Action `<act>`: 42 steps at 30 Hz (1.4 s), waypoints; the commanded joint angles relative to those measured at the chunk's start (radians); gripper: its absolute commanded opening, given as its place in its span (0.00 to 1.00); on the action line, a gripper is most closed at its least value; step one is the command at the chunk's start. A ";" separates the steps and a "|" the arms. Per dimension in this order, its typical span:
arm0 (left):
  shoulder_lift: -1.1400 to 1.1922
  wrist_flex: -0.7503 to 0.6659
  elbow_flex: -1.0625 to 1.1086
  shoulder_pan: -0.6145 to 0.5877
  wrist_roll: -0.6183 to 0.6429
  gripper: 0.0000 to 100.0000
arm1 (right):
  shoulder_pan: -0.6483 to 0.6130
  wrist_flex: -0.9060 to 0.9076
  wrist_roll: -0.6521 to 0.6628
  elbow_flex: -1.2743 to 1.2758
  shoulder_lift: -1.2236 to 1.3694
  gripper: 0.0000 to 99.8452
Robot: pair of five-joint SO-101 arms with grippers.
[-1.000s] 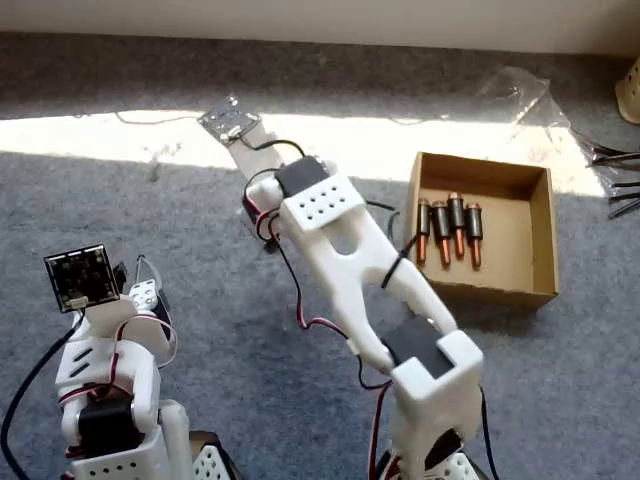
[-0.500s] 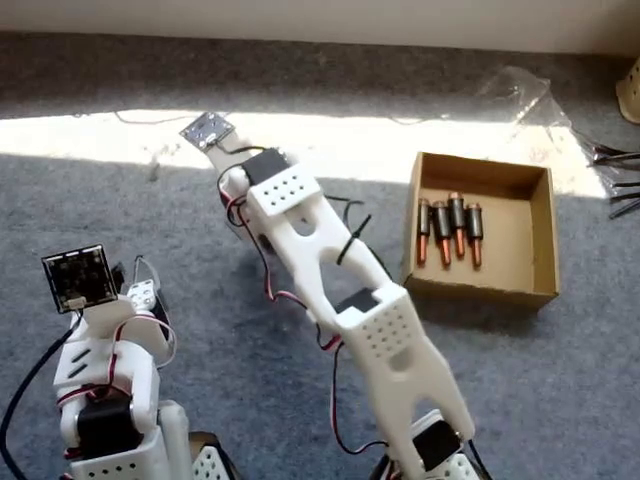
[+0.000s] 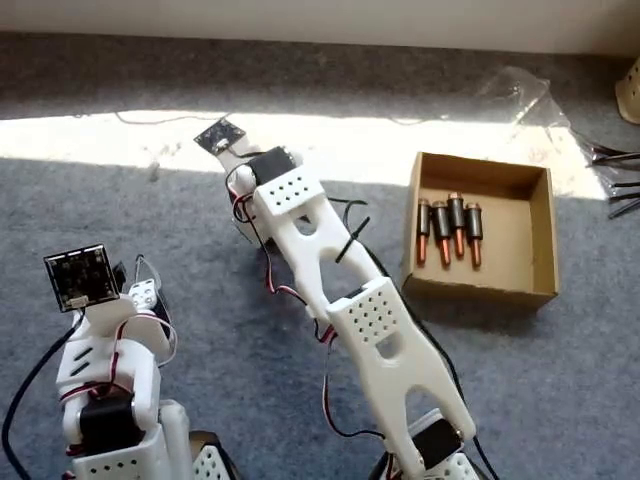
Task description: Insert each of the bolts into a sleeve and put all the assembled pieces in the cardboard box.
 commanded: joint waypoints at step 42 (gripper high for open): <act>-0.010 -0.052 0.019 -0.004 -0.008 0.09 | 0.039 0.176 0.086 -0.575 0.074 0.00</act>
